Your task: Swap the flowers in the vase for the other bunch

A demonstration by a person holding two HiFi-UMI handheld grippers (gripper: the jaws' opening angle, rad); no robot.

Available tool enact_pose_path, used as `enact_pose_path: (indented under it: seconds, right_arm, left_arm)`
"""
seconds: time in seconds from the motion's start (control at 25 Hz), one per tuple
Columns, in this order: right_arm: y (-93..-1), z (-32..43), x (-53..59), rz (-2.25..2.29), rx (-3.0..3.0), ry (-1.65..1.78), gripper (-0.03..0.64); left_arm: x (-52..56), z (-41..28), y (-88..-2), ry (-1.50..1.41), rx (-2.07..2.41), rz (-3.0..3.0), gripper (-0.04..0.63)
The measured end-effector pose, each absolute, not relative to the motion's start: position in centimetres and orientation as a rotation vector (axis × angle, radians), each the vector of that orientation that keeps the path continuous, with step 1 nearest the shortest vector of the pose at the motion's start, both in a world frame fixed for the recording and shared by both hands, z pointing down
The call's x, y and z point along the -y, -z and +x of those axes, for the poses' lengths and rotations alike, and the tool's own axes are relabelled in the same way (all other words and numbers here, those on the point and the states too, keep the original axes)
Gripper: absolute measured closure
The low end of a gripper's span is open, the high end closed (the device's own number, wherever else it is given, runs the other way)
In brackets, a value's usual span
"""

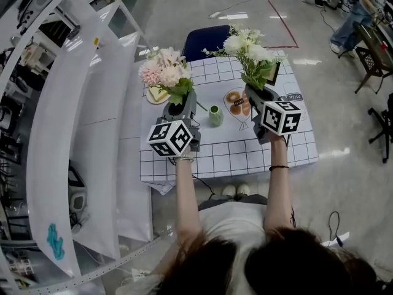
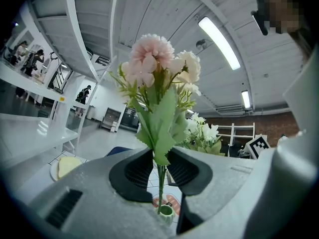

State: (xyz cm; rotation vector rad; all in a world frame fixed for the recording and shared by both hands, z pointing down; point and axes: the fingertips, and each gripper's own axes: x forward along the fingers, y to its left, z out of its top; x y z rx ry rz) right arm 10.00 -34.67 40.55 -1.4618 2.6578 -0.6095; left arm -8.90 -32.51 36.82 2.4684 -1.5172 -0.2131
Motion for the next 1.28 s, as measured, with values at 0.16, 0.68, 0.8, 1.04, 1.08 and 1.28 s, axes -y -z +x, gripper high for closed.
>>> enact_pose_path:
  seconds: [0.16,0.68,0.8,1.04,1.08,1.28]
  right_arm:
    - [-40.8,9.6,34.6,-1.455,-2.663,0.618,0.560]
    - [-41.3,9.6,34.5,-1.455,-2.663,0.635,0.560]
    - [-41.4,9.5,34.5,-1.453,-2.666,0.637,0.560]
    - [-41.5,9.2,34.5,-1.447,-2.681,0.641,0.560]
    - [-41.5,9.2,34.5,-1.446,-2.682,0.641,0.560]
    - [-41.6,9.0,34.5,-1.433,-2.685,0.643,0.560]
  left_arm:
    - [32.1,-10.0,-36.8,0.226,1.544,2.452,0.503]
    - [31.0,-12.7,-37.4,0.233,1.627,2.403,0.503]
    - [30.7,-13.4,-37.6,0.249,1.645,2.390,0.503]
    - [30.5,-14.3,-38.1,0.230,1.682,2.374,0.508]
    - [30.5,-14.3,-38.1,0.221,1.686,2.374,0.512]
    - [30.3,-14.3,-38.5,0.197,1.691,2.374,0.522]
